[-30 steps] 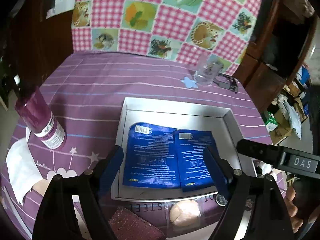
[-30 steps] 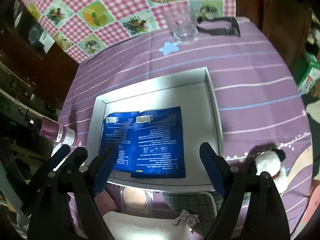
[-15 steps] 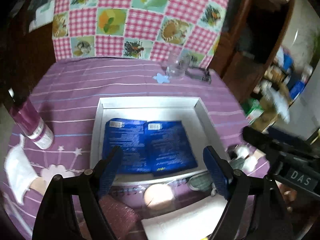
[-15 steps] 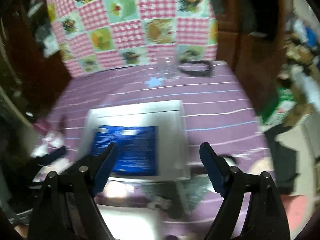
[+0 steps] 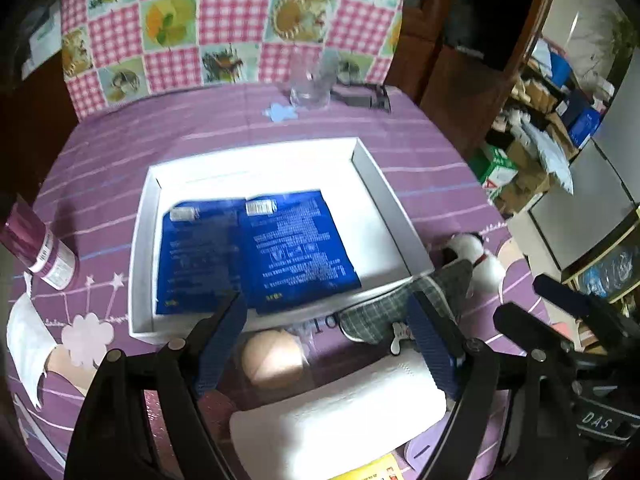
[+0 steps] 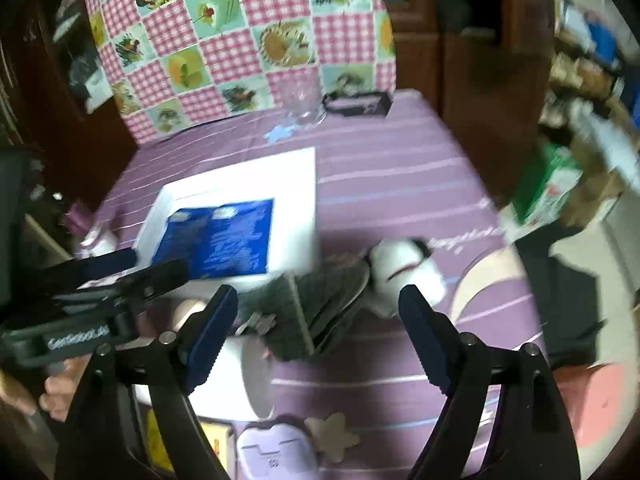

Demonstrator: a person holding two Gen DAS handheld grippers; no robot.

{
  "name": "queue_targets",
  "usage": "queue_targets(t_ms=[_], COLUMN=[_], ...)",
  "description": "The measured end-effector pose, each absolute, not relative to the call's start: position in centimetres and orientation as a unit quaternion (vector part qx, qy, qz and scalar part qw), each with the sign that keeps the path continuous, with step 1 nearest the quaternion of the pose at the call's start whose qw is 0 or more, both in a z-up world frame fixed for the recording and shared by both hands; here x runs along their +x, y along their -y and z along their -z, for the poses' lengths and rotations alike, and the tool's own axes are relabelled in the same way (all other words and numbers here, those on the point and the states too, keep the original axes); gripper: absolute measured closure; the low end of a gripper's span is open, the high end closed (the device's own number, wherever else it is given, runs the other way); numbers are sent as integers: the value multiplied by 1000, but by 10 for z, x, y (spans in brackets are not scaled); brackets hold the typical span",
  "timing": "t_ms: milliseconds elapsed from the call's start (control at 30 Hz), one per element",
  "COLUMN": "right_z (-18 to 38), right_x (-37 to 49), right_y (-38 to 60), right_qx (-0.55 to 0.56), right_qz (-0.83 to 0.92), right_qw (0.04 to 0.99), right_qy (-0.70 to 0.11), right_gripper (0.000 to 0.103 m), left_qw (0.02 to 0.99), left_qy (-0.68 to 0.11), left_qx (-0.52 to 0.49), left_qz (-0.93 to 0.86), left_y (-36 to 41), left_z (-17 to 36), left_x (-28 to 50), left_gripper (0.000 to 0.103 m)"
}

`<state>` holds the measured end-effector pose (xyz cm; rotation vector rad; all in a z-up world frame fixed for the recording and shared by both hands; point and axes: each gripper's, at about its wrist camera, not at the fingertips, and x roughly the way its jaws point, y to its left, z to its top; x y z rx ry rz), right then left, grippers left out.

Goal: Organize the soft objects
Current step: 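Open both grippers and withdraw them from the white box, then grasp the yellow tissue pack with the left gripper while the right gripper grasps the lavender soap box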

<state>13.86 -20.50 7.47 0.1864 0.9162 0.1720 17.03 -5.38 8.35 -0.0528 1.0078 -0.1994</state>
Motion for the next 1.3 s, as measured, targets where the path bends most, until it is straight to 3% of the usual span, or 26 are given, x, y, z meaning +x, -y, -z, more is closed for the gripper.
queue_targets(t_ms=[233,633,1300], right_z=[-52,-26,-16], right_x=[140,141,131], right_y=[212,208,195], right_qx=[111,146,93], right_qz=[-102,-157,-153], right_qw=[877,837,824], right_qy=[-455,-504,-538], right_gripper=[31,31,31], left_qw=[873,885,885], left_qy=[-477,-441,-445], left_qx=[-40,-91,-94], left_qz=[94,121,102], left_y=[43,15,6], left_z=[-70,-45,-38], left_x=[162,117,113], left_gripper=[21,21,21])
